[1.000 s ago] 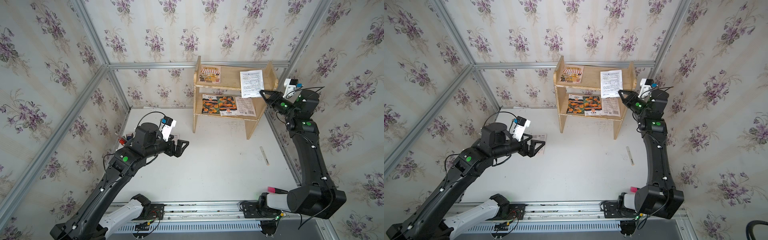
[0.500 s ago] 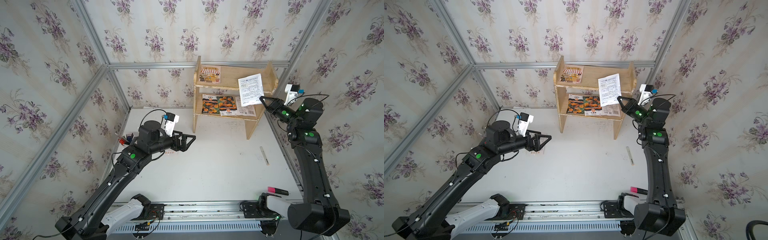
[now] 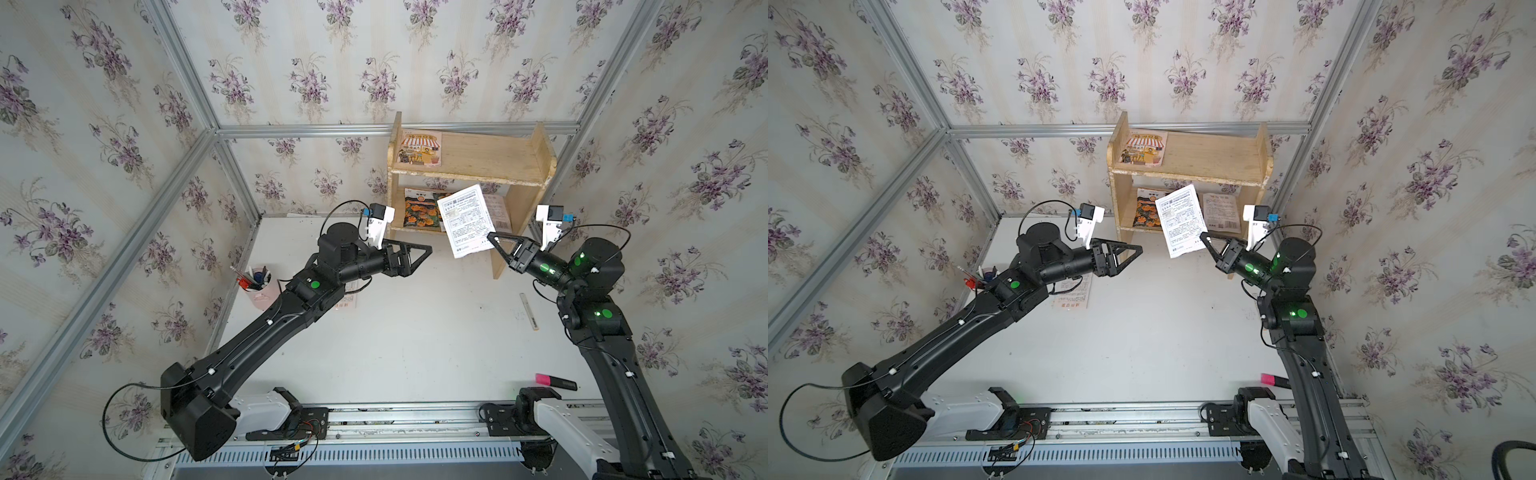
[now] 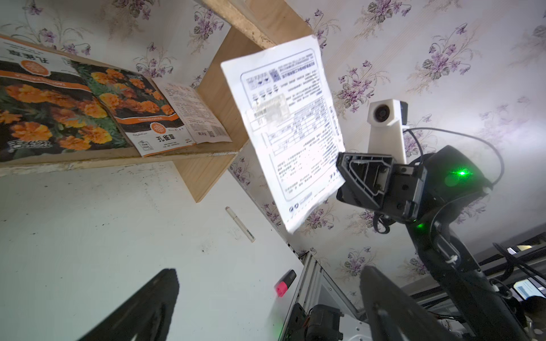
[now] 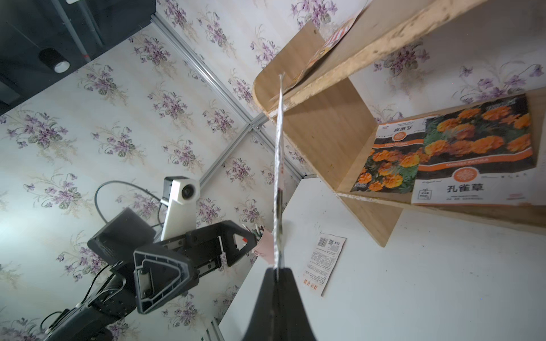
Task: Take the seed bag off the shelf
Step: Pick up the seed packet from the shelf.
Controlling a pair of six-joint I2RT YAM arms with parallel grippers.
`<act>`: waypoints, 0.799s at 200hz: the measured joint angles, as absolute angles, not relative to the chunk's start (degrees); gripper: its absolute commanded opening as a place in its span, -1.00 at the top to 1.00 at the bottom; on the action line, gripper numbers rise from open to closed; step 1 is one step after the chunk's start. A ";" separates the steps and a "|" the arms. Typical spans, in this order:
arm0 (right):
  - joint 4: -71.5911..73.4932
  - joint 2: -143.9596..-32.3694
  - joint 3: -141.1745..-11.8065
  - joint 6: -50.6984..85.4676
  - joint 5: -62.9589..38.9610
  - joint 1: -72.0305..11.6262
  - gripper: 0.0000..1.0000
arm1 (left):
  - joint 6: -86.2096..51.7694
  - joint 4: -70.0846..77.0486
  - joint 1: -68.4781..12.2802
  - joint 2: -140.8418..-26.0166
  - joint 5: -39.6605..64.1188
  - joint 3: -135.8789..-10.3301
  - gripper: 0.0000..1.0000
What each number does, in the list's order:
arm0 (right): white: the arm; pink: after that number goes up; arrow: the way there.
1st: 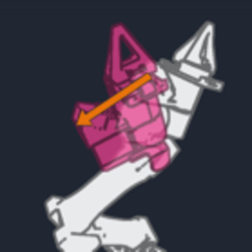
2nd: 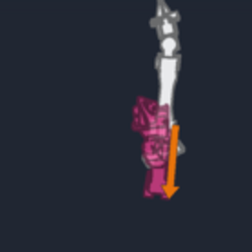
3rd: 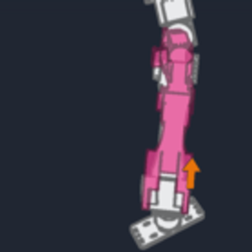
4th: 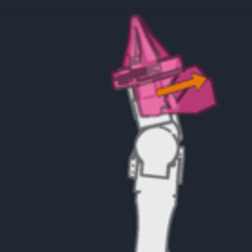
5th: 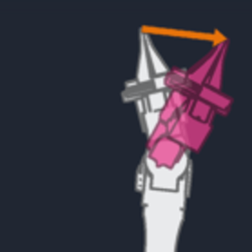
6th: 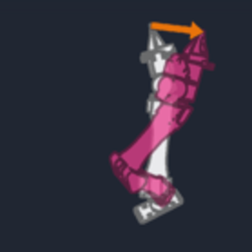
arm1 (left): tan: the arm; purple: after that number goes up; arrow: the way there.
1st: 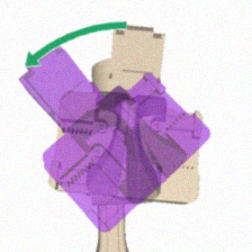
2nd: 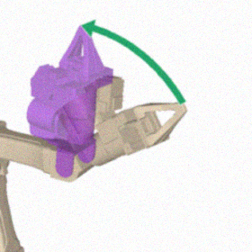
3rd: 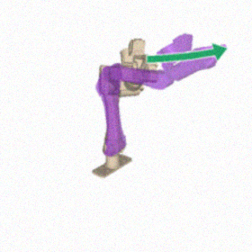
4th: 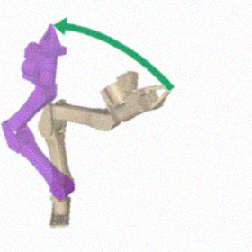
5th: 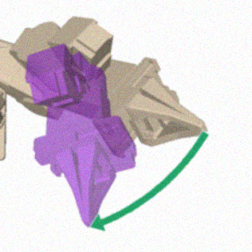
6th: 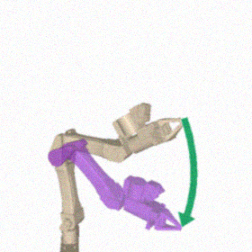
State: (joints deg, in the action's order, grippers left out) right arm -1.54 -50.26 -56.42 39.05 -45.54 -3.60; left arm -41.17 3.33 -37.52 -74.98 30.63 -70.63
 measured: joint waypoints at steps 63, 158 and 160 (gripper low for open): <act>1.56 -45.89 -52.64 40.77 -45.67 -7.25 1.00 | -44.23 10.24 -39.86 -80.18 31.68 -72.66 -0.93; 2.66 -42.22 -50.52 42.30 -44.25 -7.49 1.00 | -47.94 14.72 -42.78 -85.06 33.63 -75.66 0.25; 2.63 -42.13 -50.50 42.28 -44.12 -7.49 1.00 | -47.99 14.72 -42.78 -85.06 33.65 -75.70 0.26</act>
